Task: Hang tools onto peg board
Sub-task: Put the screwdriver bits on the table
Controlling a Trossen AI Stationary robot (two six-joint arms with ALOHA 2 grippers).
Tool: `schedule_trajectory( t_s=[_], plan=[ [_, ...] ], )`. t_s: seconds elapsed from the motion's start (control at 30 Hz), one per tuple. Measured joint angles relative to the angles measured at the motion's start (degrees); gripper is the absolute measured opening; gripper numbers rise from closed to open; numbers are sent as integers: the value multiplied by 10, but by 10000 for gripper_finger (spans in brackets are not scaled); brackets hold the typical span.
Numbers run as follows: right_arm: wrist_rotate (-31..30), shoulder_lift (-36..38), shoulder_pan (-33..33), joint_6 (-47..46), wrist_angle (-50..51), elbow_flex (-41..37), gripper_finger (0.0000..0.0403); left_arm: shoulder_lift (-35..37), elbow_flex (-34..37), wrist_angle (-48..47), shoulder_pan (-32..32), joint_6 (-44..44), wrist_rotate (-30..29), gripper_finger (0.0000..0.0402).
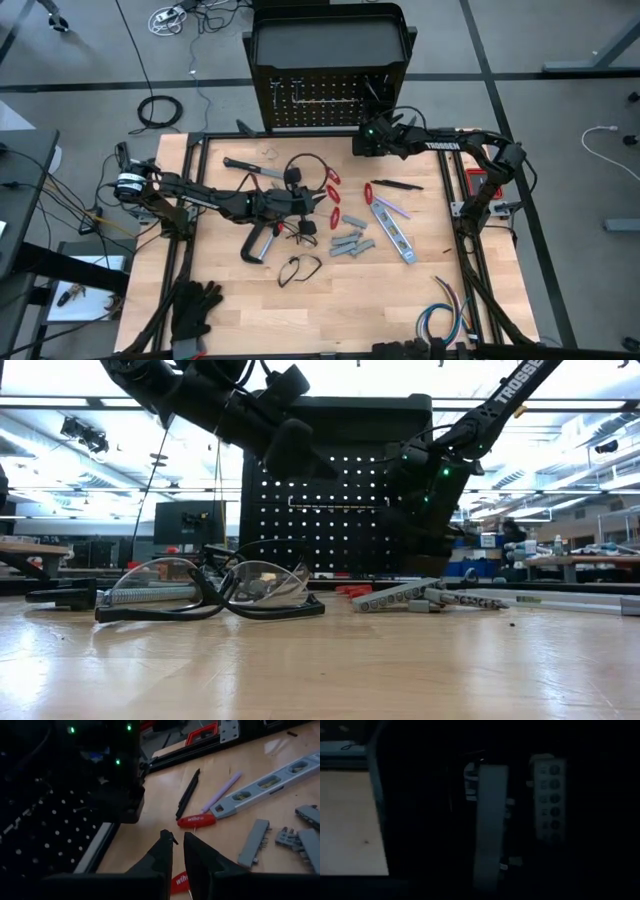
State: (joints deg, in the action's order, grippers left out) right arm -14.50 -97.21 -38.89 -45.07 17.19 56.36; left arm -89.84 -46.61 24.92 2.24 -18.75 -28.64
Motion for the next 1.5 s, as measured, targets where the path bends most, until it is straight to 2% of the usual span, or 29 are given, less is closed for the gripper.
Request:
schedule_trajectory(
  t_s=[0.27, 0.67, 0.93, 1.1, 1.5],
  plan=[
    [-58, -2, 16, 23, -22, -3, 158, 0, 0, 10, 0, -24, -5, 47],
    [-11, -2, 7, 37, -34, -3, 146, 0, 0, 4, 0, -32, -7, 47],
    [-7, -43, 5, 52, -37, 1, 65, 0, 0, 4, 0, -34, -7, 47],
    [-6, -36, 10, 69, -35, -1, 9, 0, 0, 4, 0, -35, -8, 47],
    [4, 44, 48, 82, 20, -4, 14, 0, 0, 4, 0, -35, -8, 47]
  ],
)
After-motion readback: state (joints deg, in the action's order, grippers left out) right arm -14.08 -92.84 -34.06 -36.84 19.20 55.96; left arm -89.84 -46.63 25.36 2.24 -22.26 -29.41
